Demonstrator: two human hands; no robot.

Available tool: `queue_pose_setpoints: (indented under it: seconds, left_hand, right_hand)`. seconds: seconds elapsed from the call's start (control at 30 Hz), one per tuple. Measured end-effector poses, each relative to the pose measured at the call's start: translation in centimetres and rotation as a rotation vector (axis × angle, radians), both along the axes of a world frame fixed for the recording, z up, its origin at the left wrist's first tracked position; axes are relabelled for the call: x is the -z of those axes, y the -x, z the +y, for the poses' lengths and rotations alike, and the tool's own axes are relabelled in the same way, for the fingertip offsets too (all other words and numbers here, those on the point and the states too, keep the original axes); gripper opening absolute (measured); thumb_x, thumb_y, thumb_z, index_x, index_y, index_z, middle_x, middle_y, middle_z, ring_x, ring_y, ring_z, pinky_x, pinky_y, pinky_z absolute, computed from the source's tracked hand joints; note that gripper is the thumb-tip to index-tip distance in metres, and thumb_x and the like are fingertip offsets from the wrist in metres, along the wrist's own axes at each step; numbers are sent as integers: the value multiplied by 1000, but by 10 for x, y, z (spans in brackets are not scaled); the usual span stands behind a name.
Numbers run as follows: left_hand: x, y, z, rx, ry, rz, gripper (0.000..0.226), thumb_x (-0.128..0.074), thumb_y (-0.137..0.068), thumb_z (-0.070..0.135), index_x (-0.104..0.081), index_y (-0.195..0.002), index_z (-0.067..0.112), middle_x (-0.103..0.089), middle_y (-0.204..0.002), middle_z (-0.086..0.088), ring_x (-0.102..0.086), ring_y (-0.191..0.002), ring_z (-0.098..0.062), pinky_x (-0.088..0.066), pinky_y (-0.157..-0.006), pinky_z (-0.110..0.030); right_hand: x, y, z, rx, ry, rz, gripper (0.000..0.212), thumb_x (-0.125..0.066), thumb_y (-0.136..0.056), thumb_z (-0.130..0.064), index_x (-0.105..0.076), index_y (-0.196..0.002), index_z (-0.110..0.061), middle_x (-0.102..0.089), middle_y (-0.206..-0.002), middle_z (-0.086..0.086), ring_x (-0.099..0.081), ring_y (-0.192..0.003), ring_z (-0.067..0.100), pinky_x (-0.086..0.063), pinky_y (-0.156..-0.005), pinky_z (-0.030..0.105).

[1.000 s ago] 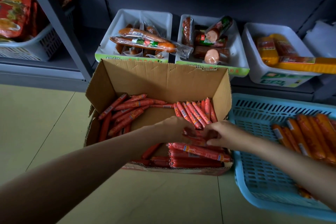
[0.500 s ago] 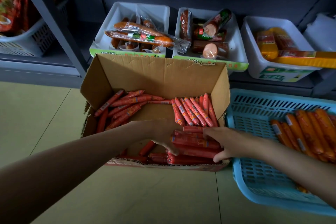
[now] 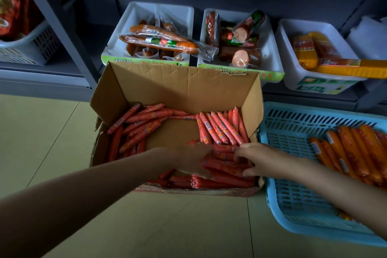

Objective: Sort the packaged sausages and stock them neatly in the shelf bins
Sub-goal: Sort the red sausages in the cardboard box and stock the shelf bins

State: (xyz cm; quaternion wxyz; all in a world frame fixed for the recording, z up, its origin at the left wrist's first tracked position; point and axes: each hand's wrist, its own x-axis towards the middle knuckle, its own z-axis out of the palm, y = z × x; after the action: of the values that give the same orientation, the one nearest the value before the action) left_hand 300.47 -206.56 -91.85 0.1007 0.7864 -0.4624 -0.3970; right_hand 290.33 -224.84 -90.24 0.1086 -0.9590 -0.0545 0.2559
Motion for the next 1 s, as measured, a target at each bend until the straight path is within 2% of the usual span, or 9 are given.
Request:
queue_pose_setpoints:
  seconds: [0.07,0.17,0.37,0.47,0.63,0.73,0.83,0.9,1.0]
  left_hand:
    - [8,17,-3,42,18,-61,68,-64,-85,32,-27,-142,21,-30,-138,-6,-30,-128,-24,-37,-100,-40]
    - [15,19,-5,27,26,-116,70,-65,-83,36,-27,-141,26,-28,-137,-6,-25,-128,-25,-33,-104,-47]
    - [20,-8,10,-168,68,-80,58,-63,-84,41,-42,-135,23,-39,-130,-4,-33,-123,-22,-38,-102,-41]
    - [26,-18,22,-234,108,-61,54,-65,-82,45,-50,-128,21,-44,-123,-3,-40,-118,-20,-42,-99,-39]
    - [26,-43,48,-456,164,-73,47,-67,-82,41,-55,-122,19,-50,-121,0,-52,-109,-13,-40,-81,-18]
    - [32,-62,76,-447,2,-172,51,-65,-85,36,-49,-129,17,-47,-132,-6,-48,-118,-19,-39,-90,-21]
    - [41,-72,100,-300,-264,-309,65,-59,-86,45,-34,-141,20,-30,-144,-7,-30,-132,-29,-30,-106,-41]
    - [47,-76,112,-293,-295,-400,68,-58,-86,47,-28,-143,23,-22,-146,-7,-21,-134,-32,-26,-108,-47]
    - [56,-79,121,-329,-337,-504,81,-59,-86,44,-10,-149,29,-14,-147,-11,-17,-135,-36,-24,-109,-48]
  right_hand:
    - [2,-1,-3,-8,31,21,33,-67,-84,-28,-57,-114,-20,-52,-114,-5,-48,-98,8,-40,-80,22]
    - [4,-3,-4,6,32,43,29,-67,-82,-25,-58,-110,-19,-53,-111,-4,-49,-103,12,-41,-83,25]
    - [6,-19,1,119,-127,11,23,-71,-80,-33,-62,-100,-27,-56,-99,-10,-52,-94,9,-45,-84,29]
    - [8,-30,10,167,-210,-29,25,-73,-78,-37,-61,-98,-28,-59,-96,-8,-53,-89,10,-43,-76,26]
    - [14,-61,30,151,-296,-110,23,-71,-80,-37,-63,-99,-26,-58,-92,-14,-50,-85,5,-37,-76,23]
    - [19,-86,45,159,-297,-121,20,-71,-81,-37,-62,-95,-26,-62,-99,-8,-50,-88,8,-37,-89,29]
    - [33,-114,64,115,-219,-91,29,-70,-81,-36,-63,-105,-20,-61,-109,-2,-51,-102,13,-32,-83,26]
    - [44,-133,80,36,-180,-21,37,-72,-80,-33,-62,-111,-15,-61,-113,4,-53,-108,19,-36,-82,26]
    - [60,-150,108,-158,22,169,50,-74,-78,-30,-57,-118,-6,-56,-121,13,-50,-114,28,-41,-85,29]
